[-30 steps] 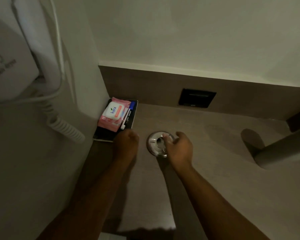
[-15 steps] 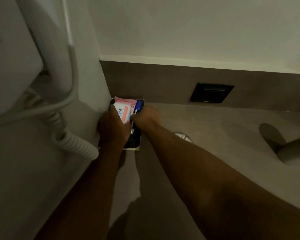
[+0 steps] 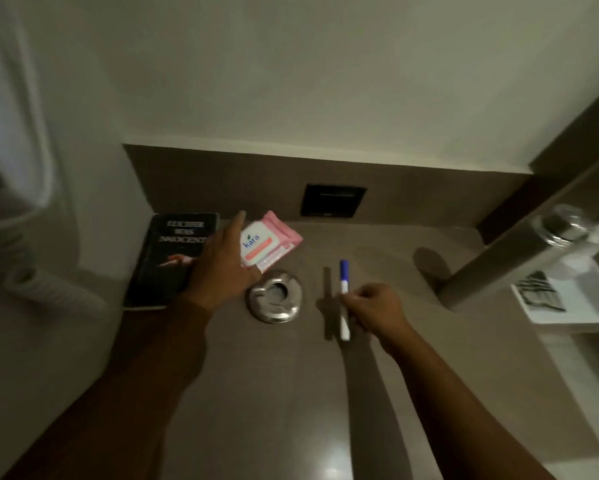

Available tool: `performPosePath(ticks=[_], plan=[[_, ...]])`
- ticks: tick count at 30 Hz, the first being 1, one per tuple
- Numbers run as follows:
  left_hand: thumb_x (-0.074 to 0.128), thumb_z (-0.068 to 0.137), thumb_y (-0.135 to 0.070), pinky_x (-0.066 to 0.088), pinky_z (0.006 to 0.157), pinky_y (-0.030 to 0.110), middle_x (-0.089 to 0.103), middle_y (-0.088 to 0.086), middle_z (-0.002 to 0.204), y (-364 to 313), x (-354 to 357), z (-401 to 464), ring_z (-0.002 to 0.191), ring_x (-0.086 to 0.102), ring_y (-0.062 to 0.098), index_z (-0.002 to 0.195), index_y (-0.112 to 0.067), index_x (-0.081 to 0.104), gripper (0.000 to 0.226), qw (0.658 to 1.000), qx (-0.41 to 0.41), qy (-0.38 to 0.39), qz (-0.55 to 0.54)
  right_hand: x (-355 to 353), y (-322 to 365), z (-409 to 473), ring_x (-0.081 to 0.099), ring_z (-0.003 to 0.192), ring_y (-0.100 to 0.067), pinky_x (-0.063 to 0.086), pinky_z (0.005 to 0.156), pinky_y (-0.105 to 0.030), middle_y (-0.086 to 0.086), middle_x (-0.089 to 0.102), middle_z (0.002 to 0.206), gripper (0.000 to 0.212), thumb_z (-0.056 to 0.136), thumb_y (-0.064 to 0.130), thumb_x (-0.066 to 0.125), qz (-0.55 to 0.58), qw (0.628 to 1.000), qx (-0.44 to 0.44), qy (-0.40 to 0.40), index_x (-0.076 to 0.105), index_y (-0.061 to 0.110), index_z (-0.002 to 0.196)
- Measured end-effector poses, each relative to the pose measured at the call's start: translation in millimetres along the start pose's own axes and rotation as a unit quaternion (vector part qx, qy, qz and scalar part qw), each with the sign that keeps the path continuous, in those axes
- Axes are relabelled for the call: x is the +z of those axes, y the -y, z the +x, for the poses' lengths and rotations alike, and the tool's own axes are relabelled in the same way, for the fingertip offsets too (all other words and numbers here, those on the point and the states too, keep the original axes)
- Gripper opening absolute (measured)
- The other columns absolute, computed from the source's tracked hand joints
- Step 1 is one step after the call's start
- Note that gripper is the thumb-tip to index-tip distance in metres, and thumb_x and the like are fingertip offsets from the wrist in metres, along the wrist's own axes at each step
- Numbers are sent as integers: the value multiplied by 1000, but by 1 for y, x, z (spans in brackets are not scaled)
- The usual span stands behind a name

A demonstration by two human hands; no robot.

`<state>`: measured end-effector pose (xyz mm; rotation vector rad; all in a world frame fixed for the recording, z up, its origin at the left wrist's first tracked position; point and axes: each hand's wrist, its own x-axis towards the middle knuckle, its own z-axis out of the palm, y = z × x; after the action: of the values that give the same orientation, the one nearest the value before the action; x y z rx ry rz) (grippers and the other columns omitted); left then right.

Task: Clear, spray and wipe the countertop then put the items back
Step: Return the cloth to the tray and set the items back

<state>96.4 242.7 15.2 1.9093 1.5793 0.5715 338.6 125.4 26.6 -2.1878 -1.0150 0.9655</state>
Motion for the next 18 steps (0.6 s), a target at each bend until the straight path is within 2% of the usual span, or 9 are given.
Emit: performPosePath(ticks=[6, 8, 11, 15, 18], plan=[[79, 65, -33, 43, 105, 44, 45, 7, 146, -91, 84, -18, 128, 47, 27, 149, -35, 14, 106, 980, 128, 132, 74, -80, -103, -22, 68, 70, -21, 57, 72, -37, -6, 70, 72, 16, 81, 25, 72, -113, 993, 42, -2, 72, 10, 76], [77, 67, -30, 43, 105, 42, 44, 7, 146, -113, 109, -23, 129, 46, 27, 149, -36, 15, 104, 976, 137, 153, 67, -88, -120, -22, 63, 65, -18, 51, 61, -28, -4, 67, 68, 19, 78, 28, 72, -135, 990, 33, -10, 70, 11, 70], [76, 69, -23, 43, 102, 37, 42, 6, 147, -126, 132, -27, 129, 45, 26, 149, -39, 14, 103, 975, 119, 176, 63, -91, -134, -18, 51, 56, -13, 31, 45, -16, 6, 53, 54, 30, 72, 32, 72, -154, 988, 21, -21, 55, 18, 52], [75, 70, -15, 46, 98, 35, 42, 5, 146, -124, 143, -26, 122, 50, 22, 149, -37, 15, 102, 971, 99, 199, 86, -86, -148, -14, 54, 58, -17, 36, 49, -24, 3, 54, 55, 29, 68, 34, 72, -152, 988, 20, -17, 53, 18, 53], [74, 70, -14, 47, 97, 36, 43, 5, 145, -119, 146, -28, 120, 50, 21, 150, -34, 16, 101, 971, 98, 198, 97, -84, -153, -14, 60, 63, -21, 39, 54, -25, 1, 56, 57, 31, 67, 34, 73, -136, 990, 22, -22, 51, 19, 51]])
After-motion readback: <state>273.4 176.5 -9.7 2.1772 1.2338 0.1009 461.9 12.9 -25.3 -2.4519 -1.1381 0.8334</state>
